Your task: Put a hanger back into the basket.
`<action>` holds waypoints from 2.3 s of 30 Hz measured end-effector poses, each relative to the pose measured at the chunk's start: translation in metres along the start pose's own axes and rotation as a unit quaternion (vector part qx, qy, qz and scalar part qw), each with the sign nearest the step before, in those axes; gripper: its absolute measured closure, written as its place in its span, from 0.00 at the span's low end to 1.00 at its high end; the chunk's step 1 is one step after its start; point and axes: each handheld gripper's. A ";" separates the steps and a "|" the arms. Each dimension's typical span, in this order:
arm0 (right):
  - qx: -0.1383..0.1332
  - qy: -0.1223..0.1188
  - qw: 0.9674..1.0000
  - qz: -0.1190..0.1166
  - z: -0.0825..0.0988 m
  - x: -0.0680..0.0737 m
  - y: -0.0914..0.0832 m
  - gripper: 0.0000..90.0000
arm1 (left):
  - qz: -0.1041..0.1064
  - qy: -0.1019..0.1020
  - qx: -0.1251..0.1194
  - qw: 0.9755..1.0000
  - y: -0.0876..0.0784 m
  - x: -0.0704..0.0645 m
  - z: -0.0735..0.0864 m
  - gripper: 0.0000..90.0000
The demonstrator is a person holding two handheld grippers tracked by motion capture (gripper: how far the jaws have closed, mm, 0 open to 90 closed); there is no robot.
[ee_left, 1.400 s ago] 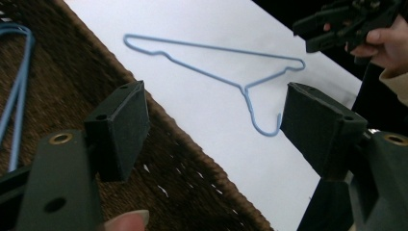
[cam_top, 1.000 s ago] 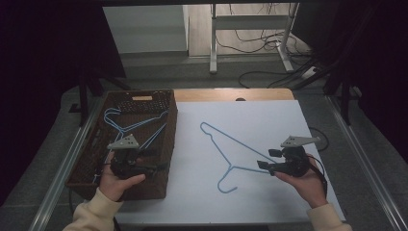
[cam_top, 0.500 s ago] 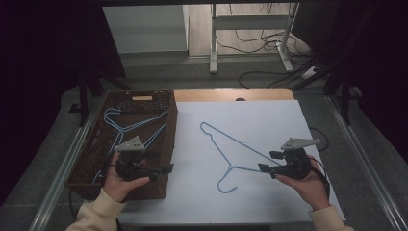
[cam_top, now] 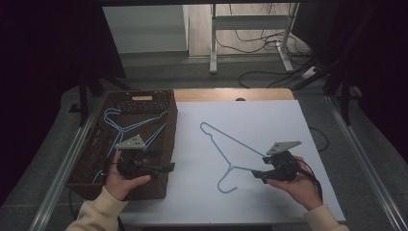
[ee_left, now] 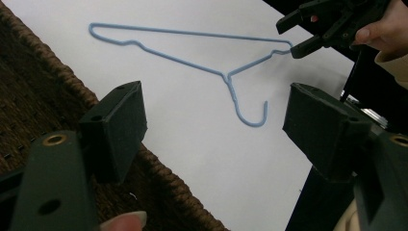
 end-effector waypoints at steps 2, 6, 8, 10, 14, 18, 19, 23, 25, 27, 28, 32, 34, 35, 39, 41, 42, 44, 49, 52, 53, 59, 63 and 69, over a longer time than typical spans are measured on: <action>0.008 -0.007 1.000 -0.005 -0.002 0.001 0.005 0.35 | -0.003 0.001 0.003 1.000 0.001 -0.001 0.001 0.25; 0.018 -0.017 1.000 -0.010 -0.007 0.001 0.013 0.35 | -0.007 0.001 0.006 1.000 0.001 -0.002 0.003 0.25; 0.024 -0.020 0.999 -0.012 -0.010 0.000 0.016 0.35 | -0.009 0.000 0.008 1.000 0.001 -0.002 0.004 0.25; 0.027 -0.023 0.999 -0.012 -0.011 0.000 0.018 0.35 | -0.010 -0.002 0.008 1.000 0.001 -0.002 0.004 0.25; 0.035 -0.025 0.999 -0.019 -0.017 0.000 0.026 0.34 | -0.015 -0.001 0.012 1.000 0.001 -0.005 0.007 0.26; 0.039 -0.029 0.998 -0.027 -0.021 0.003 0.031 0.34 | -0.016 -0.001 0.015 1.000 0.002 -0.006 0.008 0.26; 0.039 -0.031 0.998 -0.029 -0.022 0.004 0.032 0.34 | -0.016 -0.001 0.015 1.000 0.003 -0.006 0.008 0.26; 0.042 -0.038 0.998 -0.032 -0.025 0.007 0.034 0.34 | -0.015 0.001 0.017 1.000 0.004 -0.006 0.007 0.26; 0.045 -0.037 0.998 -0.028 -0.026 0.008 0.037 0.37 | -0.014 0.002 0.018 1.000 0.004 -0.006 0.007 0.26; 0.047 -0.031 0.998 -0.026 -0.027 0.007 0.039 0.38 | -0.013 0.003 0.017 1.000 0.004 -0.006 0.007 0.26; 0.047 -0.030 0.998 -0.025 -0.028 0.006 0.040 0.39 | -0.013 0.003 0.017 1.000 0.004 -0.006 0.007 0.26; 0.049 -0.024 0.998 -0.019 -0.033 0.004 0.045 0.41 | -0.013 0.004 0.015 1.000 0.003 -0.007 0.006 0.26; 0.052 -0.023 0.998 -0.017 -0.037 0.003 0.048 0.42 | -0.013 0.004 0.015 1.000 0.003 -0.008 0.007 0.26; 0.052 -0.022 0.998 -0.017 -0.039 0.002 0.050 0.43 | -0.014 0.004 0.015 1.000 0.002 -0.008 0.007 0.26; 0.052 -0.019 0.998 -0.014 -0.045 0.001 0.054 0.45 | -0.014 0.005 0.015 1.000 0.003 -0.008 0.007 0.26; 0.053 -0.016 0.998 -0.016 -0.051 0.000 0.059 0.45 | -0.013 0.009 0.018 1.000 0.005 -0.010 0.007 0.26; 0.053 -0.016 0.998 -0.016 -0.051 0.000 0.059 0.45 | -0.013 0.009 0.018 1.000 0.005 -0.010 0.007 0.26; 0.054 -0.017 0.998 -0.017 -0.054 -0.001 0.062 0.46 | -0.012 0.011 0.020 1.000 0.007 -0.011 0.007 0.26; 0.057 -0.021 0.998 -0.015 -0.064 -0.003 0.070 0.46 | -0.012 0.012 0.022 1.000 0.008 -0.010 0.007 0.25; 0.055 -0.018 0.998 -0.015 -0.067 -0.005 0.073 0.47 | -0.012 0.012 0.022 1.000 0.008 -0.010 0.007 0.25; 0.059 -0.019 0.998 -0.010 -0.070 -0.006 0.076 0.48 | -0.012 0.013 0.021 1.000 0.008 -0.011 0.006 0.26; 0.067 -0.015 0.998 -0.006 -0.077 -0.007 0.085 0.52 | -0.013 0.013 0.022 1.000 0.008 -0.010 0.007 0.26; 0.081 -0.010 0.997 -0.008 -0.081 -0.009 0.096 0.58 | -0.013 0.012 0.021 1.000 0.007 -0.010 0.006 0.26; 0.089 -0.006 0.996 -0.006 -0.085 -0.011 0.108 0.67 | -0.013 0.012 0.021 1.000 0.008 -0.010 0.006 0.26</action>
Point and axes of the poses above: each handheld gripper's, and its own axes: y roughly forward along the jaws, z roughly out of its underside, x roughly to its left, and after that the axes turned 15 degrees about -y, right-handed
